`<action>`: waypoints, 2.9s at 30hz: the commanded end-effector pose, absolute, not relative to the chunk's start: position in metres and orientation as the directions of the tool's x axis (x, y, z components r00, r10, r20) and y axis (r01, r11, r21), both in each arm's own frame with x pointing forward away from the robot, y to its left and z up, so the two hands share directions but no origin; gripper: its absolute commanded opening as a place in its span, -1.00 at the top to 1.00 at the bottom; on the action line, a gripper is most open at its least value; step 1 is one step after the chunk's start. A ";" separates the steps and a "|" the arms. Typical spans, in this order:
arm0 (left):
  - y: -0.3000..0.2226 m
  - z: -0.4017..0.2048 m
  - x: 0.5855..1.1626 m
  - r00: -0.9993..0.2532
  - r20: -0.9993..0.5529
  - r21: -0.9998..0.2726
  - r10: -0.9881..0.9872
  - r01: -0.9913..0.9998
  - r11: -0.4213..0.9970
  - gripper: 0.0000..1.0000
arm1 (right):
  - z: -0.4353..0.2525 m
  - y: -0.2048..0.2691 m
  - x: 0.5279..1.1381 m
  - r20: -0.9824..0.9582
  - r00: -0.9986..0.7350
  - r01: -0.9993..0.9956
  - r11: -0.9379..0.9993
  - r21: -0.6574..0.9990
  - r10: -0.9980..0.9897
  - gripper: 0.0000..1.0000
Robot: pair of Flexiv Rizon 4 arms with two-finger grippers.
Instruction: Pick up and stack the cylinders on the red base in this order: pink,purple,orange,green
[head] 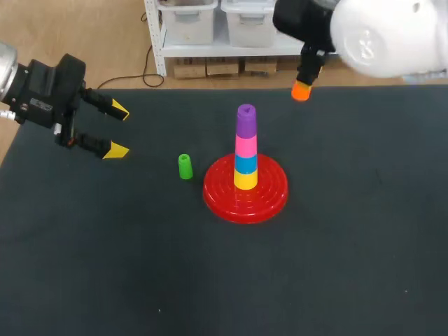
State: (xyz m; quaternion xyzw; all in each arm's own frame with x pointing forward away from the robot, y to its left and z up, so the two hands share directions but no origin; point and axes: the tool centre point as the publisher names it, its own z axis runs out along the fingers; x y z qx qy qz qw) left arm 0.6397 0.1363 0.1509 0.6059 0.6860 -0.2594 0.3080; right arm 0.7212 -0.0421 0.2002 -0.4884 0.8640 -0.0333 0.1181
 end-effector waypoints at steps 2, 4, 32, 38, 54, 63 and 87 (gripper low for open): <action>0.137 0.150 0.639 -0.075 -0.738 0.020 0.671 0.991 0.132 -1.00 | 0.245 -0.043 0.696 -0.259 -0.445 -0.854 0.494 -0.165 -0.857 1.00; 0.137 0.150 0.639 -0.075 -0.738 0.020 0.671 0.991 0.132 -1.00 | 0.255 -0.038 0.692 -0.262 -0.422 -0.868 0.470 -0.161 -0.868 1.00; 0.137 0.150 0.639 -0.075 -0.738 0.020 0.671 0.991 0.132 -1.00 | 0.249 0.045 0.649 -0.154 -0.154 -0.980 0.171 -0.105 -0.976 1.00; 0.137 0.150 0.639 -0.075 -0.738 0.020 0.671 0.991 0.132 -1.00 | 0.243 0.050 0.645 -0.116 -0.130 -0.984 0.142 -0.107 -0.985 1.00; 0.137 0.150 0.639 -0.075 -0.738 0.020 0.671 0.991 0.132 -1.00 | 0.226 0.060 0.662 -0.113 -0.178 -0.978 0.188 -0.086 -0.978 1.00; 0.137 0.150 0.639 -0.075 -0.738 0.020 0.671 0.991 0.132 -1.00 | 0.222 0.062 0.666 -0.100 -0.177 -0.979 0.186 -0.087 -0.979 1.00; 0.137 0.150 0.639 -0.075 -0.738 0.020 0.671 0.991 0.132 -1.00 | 0.207 0.060 0.664 -0.061 -0.171 -0.983 0.175 -0.059 -0.983 1.00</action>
